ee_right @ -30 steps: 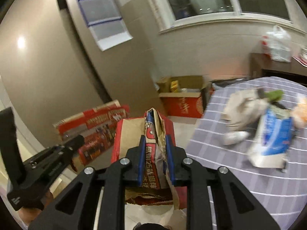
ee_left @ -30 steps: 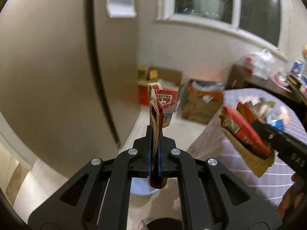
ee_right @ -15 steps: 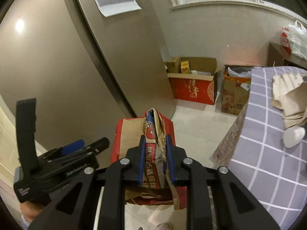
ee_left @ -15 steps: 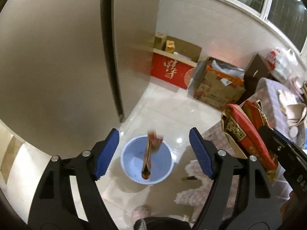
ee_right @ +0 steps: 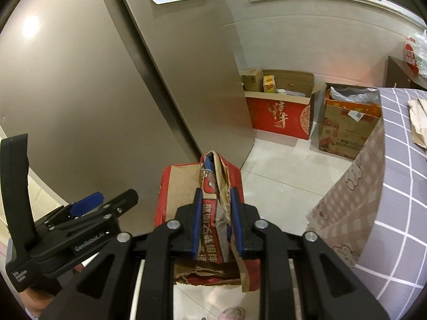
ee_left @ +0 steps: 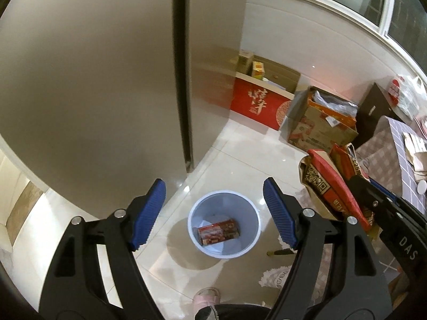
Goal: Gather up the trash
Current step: 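Open the left tool over the blue wastebasket while the right tool drops the red bag in, then grasp the white bottle with the left tool while the right tool grasps the toothpaste box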
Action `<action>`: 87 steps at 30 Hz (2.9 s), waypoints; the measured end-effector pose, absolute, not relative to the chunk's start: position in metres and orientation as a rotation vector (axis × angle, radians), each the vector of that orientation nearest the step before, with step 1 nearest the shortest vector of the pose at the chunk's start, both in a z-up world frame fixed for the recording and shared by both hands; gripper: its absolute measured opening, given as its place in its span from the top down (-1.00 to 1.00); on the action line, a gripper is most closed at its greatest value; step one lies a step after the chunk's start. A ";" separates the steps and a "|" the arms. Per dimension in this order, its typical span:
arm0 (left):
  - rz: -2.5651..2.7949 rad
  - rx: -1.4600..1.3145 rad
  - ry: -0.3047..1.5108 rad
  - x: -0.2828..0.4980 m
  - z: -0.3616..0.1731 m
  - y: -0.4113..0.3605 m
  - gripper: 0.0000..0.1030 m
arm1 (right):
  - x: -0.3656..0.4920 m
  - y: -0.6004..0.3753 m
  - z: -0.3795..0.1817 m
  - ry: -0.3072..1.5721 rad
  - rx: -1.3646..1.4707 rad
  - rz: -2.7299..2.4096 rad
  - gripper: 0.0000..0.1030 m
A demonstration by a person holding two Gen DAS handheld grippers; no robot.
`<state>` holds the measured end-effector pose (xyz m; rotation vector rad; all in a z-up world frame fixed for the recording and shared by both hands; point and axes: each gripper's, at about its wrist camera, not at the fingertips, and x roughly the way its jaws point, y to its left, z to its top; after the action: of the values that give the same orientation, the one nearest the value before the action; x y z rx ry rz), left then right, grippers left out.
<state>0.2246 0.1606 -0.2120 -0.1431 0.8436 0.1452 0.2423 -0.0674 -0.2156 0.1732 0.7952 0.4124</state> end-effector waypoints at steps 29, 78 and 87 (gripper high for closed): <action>0.158 -0.139 0.743 0.174 -0.156 0.125 -0.57 | 0.184 -0.128 -0.160 0.666 0.207 0.325 -0.50; -0.448 0.150 0.828 0.239 -0.197 -0.170 -0.03 | 0.136 -0.392 -0.173 0.566 0.446 -0.089 0.93; -0.428 0.102 0.780 0.225 -0.183 -0.162 0.22 | 0.133 -0.386 -0.169 0.557 0.443 -0.092 0.94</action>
<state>0.2247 -0.1623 -0.1826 0.1024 0.7796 -0.4285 0.1328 -0.3860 -0.1693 0.4427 0.5572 -0.0923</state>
